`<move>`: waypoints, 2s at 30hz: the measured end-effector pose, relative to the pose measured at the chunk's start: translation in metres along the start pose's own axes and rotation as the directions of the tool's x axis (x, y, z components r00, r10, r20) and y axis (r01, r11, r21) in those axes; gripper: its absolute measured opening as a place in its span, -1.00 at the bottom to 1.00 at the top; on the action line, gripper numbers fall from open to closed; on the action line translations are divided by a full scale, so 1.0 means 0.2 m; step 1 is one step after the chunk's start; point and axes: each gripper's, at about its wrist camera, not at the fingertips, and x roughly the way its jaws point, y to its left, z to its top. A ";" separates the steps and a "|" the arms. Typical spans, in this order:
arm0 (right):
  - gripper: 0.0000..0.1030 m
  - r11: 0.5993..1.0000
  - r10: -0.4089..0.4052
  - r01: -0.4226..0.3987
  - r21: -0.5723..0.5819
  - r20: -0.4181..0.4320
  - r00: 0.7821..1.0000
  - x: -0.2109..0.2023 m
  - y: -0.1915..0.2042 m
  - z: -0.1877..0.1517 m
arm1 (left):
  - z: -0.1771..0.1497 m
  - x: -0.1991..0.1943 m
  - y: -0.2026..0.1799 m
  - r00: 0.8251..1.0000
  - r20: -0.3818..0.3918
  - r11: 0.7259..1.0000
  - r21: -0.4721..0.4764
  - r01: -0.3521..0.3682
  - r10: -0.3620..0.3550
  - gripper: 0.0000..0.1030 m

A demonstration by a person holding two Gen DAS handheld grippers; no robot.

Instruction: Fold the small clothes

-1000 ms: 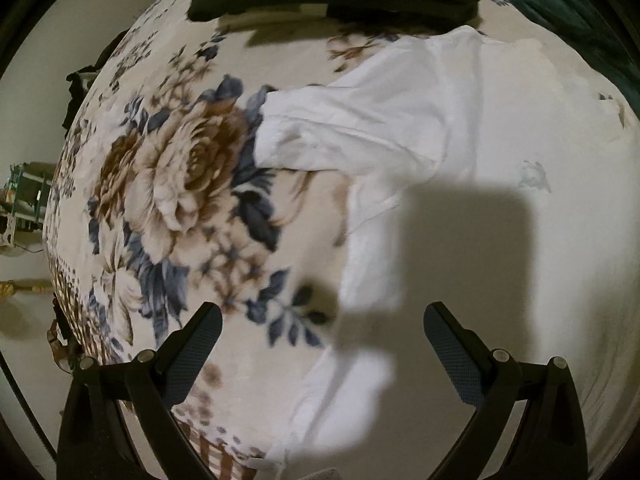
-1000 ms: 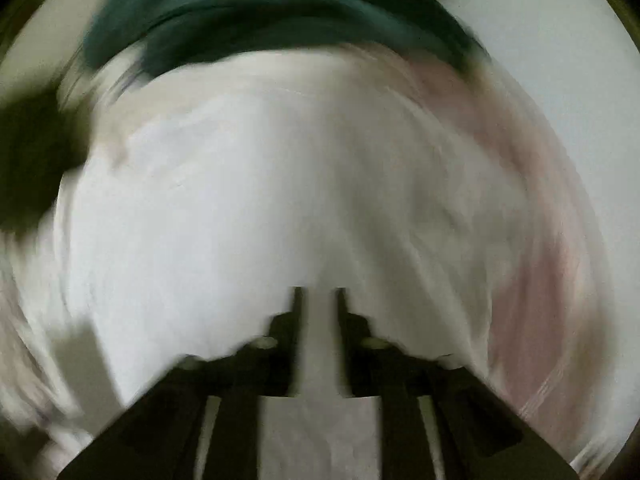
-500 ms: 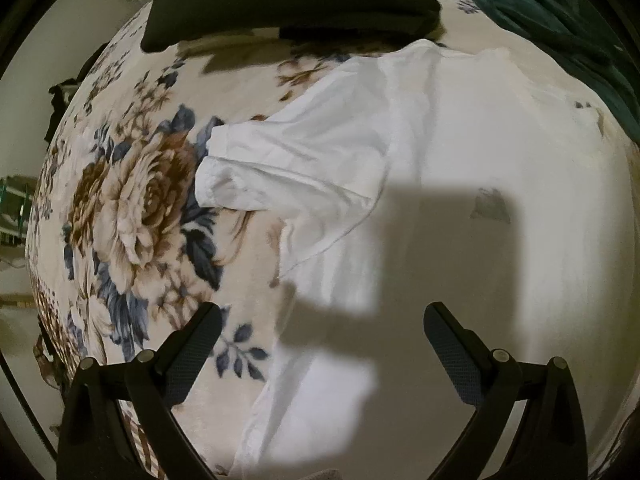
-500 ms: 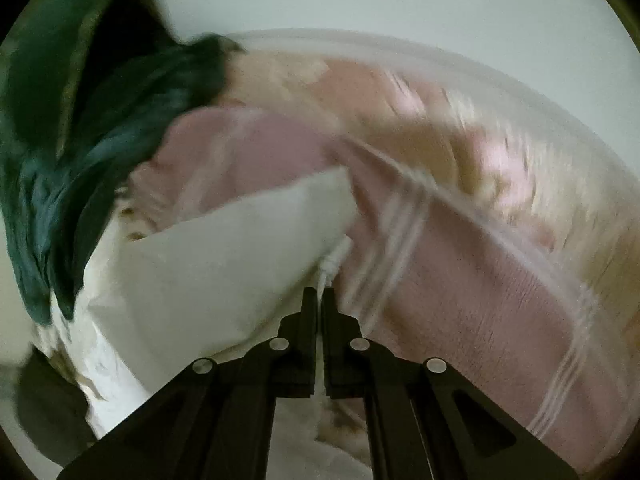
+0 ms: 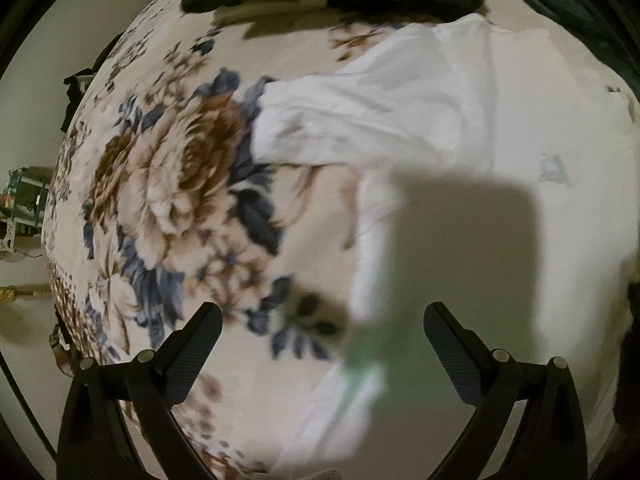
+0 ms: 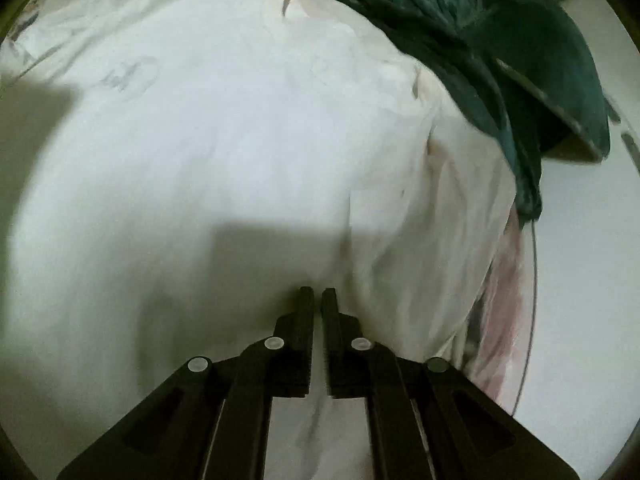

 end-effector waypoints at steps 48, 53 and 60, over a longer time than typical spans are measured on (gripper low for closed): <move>0.40 0.846 0.386 -0.373 0.381 0.044 0.921 -0.13 -0.30 -0.14 | 0.25 0.29 0.46 0.830 -0.026 0.738 -0.473 0.481 -0.558 1.00; 0.40 0.708 0.430 -0.372 0.600 0.052 0.901 -0.10 -0.48 -0.28 | 0.37 0.42 0.54 0.772 0.085 0.578 -0.612 0.539 -0.630 0.49; 0.40 0.621 0.430 -0.288 0.729 -0.009 0.903 -0.02 -0.59 -0.47 | 0.46 0.18 0.44 0.833 0.237 0.718 -0.425 0.552 -0.500 -0.87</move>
